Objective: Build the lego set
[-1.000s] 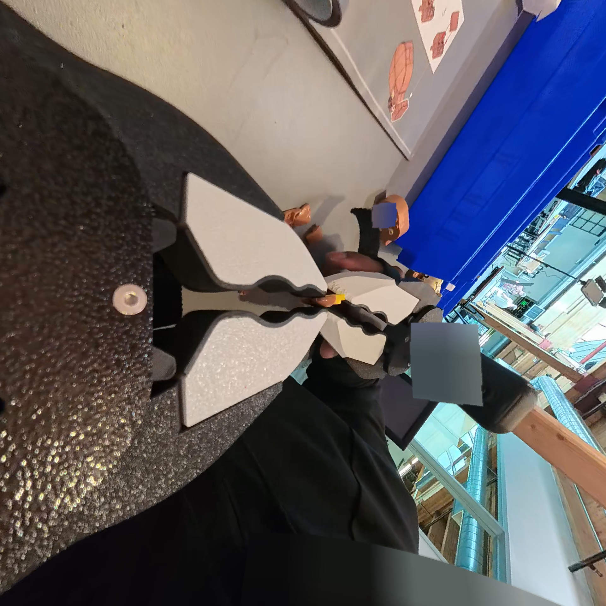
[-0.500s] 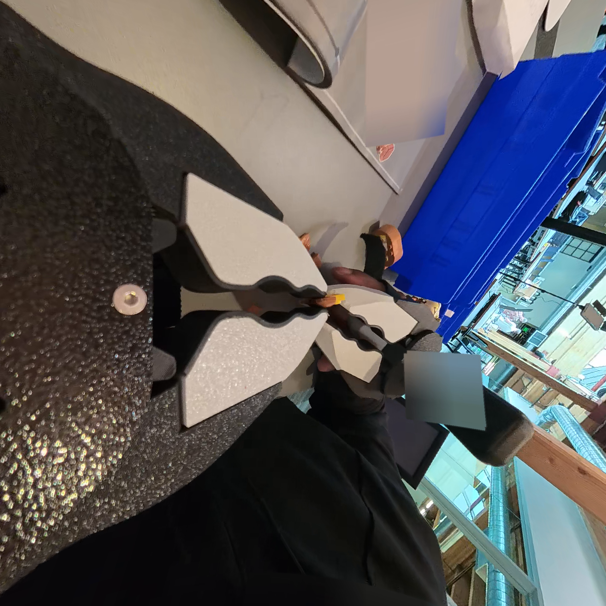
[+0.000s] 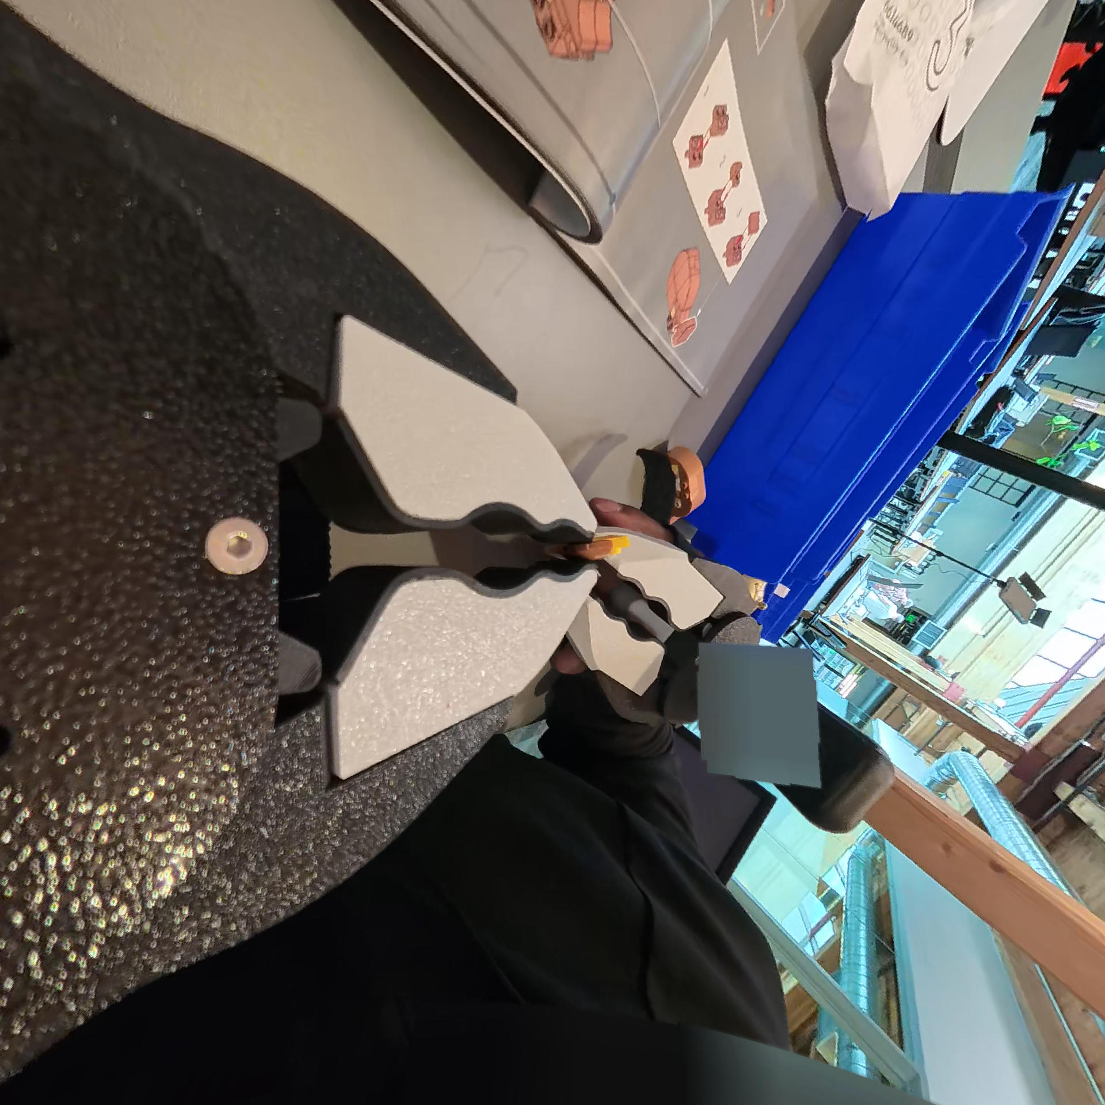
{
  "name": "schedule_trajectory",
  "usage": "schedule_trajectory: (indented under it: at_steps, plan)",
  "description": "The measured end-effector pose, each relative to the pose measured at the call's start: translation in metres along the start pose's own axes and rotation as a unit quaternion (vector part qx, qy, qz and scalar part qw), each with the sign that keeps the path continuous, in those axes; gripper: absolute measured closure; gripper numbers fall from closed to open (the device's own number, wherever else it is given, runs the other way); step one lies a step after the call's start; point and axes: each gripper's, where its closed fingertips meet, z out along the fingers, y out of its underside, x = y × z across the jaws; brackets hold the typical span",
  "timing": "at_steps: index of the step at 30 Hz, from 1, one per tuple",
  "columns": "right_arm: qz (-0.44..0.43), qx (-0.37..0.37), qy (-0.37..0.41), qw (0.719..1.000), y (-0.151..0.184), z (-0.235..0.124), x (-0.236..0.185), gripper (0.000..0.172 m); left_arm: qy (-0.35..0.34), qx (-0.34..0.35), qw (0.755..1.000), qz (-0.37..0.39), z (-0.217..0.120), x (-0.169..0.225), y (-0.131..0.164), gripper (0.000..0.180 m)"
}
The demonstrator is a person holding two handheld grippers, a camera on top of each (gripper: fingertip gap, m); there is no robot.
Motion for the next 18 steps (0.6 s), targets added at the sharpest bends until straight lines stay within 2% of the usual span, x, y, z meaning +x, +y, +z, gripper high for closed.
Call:
schedule_trajectory:
  at_steps: [9,14,18]
  plan:
    - [-0.002,-0.003,0.008,1.0,-0.003,-0.006,0.006,0.16,0.0,0.0,1.0,-0.004,0.0,-0.001,0.0,0.176]
    - [-0.037,-0.051,0.049,0.997,0.006,-0.016,0.024,0.16,0.001,-0.012,1.0,0.005,0.001,0.0,0.003,0.176]
    - [-0.052,-0.089,0.051,0.993,0.016,-0.029,0.031,0.161,-0.002,-0.025,1.0,0.015,0.003,0.001,0.007,0.176]
